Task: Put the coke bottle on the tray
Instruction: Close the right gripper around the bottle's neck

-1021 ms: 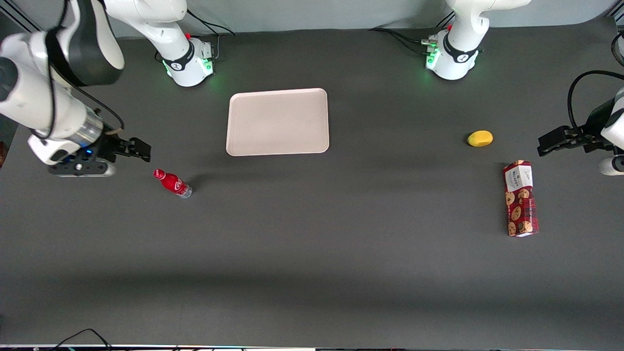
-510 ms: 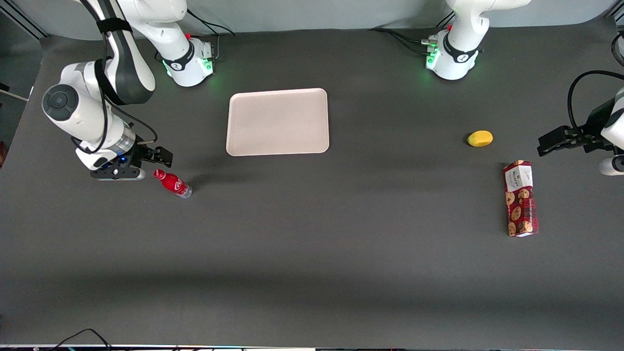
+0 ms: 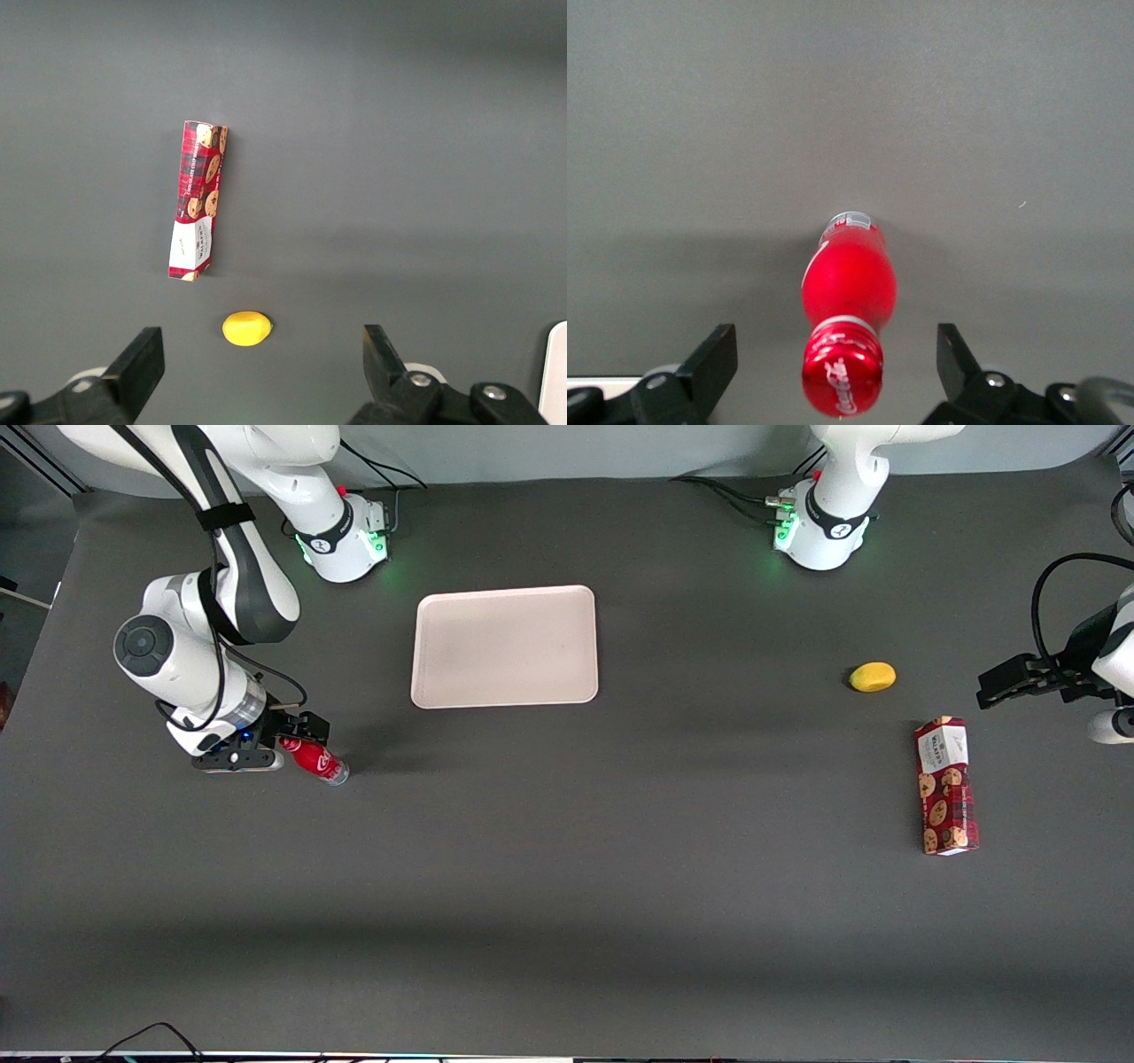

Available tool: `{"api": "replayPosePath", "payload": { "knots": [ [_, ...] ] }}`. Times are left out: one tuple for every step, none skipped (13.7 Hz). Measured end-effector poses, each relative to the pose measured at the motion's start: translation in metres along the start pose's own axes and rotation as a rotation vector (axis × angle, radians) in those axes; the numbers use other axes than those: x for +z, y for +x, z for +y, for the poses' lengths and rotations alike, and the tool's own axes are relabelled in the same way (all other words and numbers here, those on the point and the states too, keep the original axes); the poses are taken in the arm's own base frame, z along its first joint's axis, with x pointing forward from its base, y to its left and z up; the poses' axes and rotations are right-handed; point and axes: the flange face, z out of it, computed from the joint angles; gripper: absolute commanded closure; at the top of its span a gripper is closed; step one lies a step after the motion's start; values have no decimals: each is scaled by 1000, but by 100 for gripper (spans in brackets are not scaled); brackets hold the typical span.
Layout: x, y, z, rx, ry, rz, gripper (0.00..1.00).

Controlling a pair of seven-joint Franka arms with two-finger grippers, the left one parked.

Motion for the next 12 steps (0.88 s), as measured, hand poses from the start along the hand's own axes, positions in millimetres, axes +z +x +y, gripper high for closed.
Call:
{"api": "replayPosePath", "payload": {
  "knots": [
    [1,0,0,0,0,1,14],
    [1,0,1,-1,0,1,20],
    [1,0,1,-1,0,1,27],
    [1,0,1,-2,0,1,36],
    [0,1,1,-3,0,2,47],
    [0,1,1,-3,0,2,58],
    [0,1,1,-6,0,2,71],
    [0,1,1,-13,0,2,85],
    [0,1,2,-18,0,2,97],
    [-1,2,3,-18,-1,6,100],
    [-2,2,3,-19,-1,7,100],
    [-2,2,4,-19,-1,8,100]
  ]
}}
